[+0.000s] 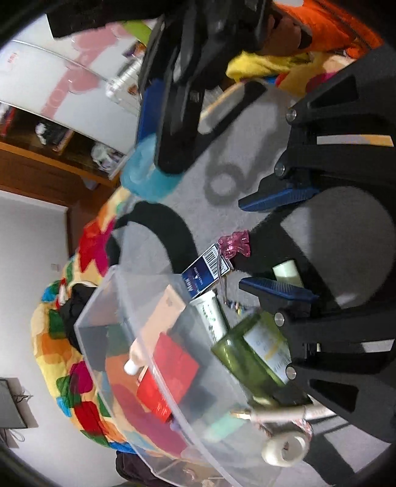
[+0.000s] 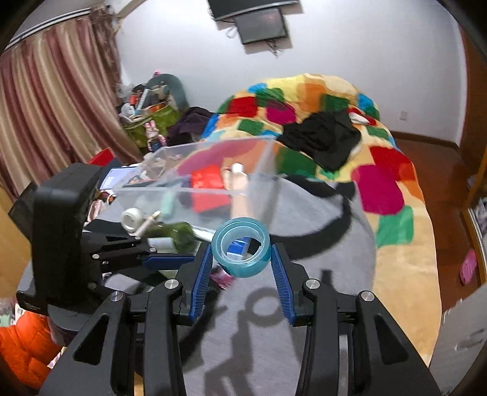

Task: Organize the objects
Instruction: 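Lift the blue tape roll with the right tool toward the box, then lower the tape roll into the box while the left tool places a pink item there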

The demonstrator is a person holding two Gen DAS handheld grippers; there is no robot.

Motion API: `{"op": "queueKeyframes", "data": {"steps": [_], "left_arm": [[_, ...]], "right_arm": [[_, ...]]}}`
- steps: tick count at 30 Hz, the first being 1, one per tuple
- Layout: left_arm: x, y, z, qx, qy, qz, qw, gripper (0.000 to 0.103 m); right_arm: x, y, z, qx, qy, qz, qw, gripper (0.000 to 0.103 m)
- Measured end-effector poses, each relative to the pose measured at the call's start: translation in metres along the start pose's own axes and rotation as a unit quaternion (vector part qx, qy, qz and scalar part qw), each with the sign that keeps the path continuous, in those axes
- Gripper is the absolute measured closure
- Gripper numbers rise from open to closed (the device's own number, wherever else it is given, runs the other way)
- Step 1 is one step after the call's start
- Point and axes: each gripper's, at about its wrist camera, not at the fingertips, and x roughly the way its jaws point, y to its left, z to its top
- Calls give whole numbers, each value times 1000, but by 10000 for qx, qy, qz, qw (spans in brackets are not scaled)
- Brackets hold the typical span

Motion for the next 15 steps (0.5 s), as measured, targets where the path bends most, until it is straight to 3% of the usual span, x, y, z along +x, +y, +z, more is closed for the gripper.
{"op": "queueKeyframes", "data": {"steps": [3,8,10,15], "left_arm": [[10,-4,3,-10,80,125,9999,59],[11,-4,1,7,-21,363,9993,89],[9,-1,-2,-21,-44,336,9994,96],[-4,3,-6,-59,-262,367,9990,96]], "right_arm": [[1,-10,-5,114,55,-43,9999,66],[5,-17,-10,207,121,-26,9997,66],[8,-17,-10,198,139,-9,9997,66],[11,-11,-9,118,154,-44,9998,66]]}}
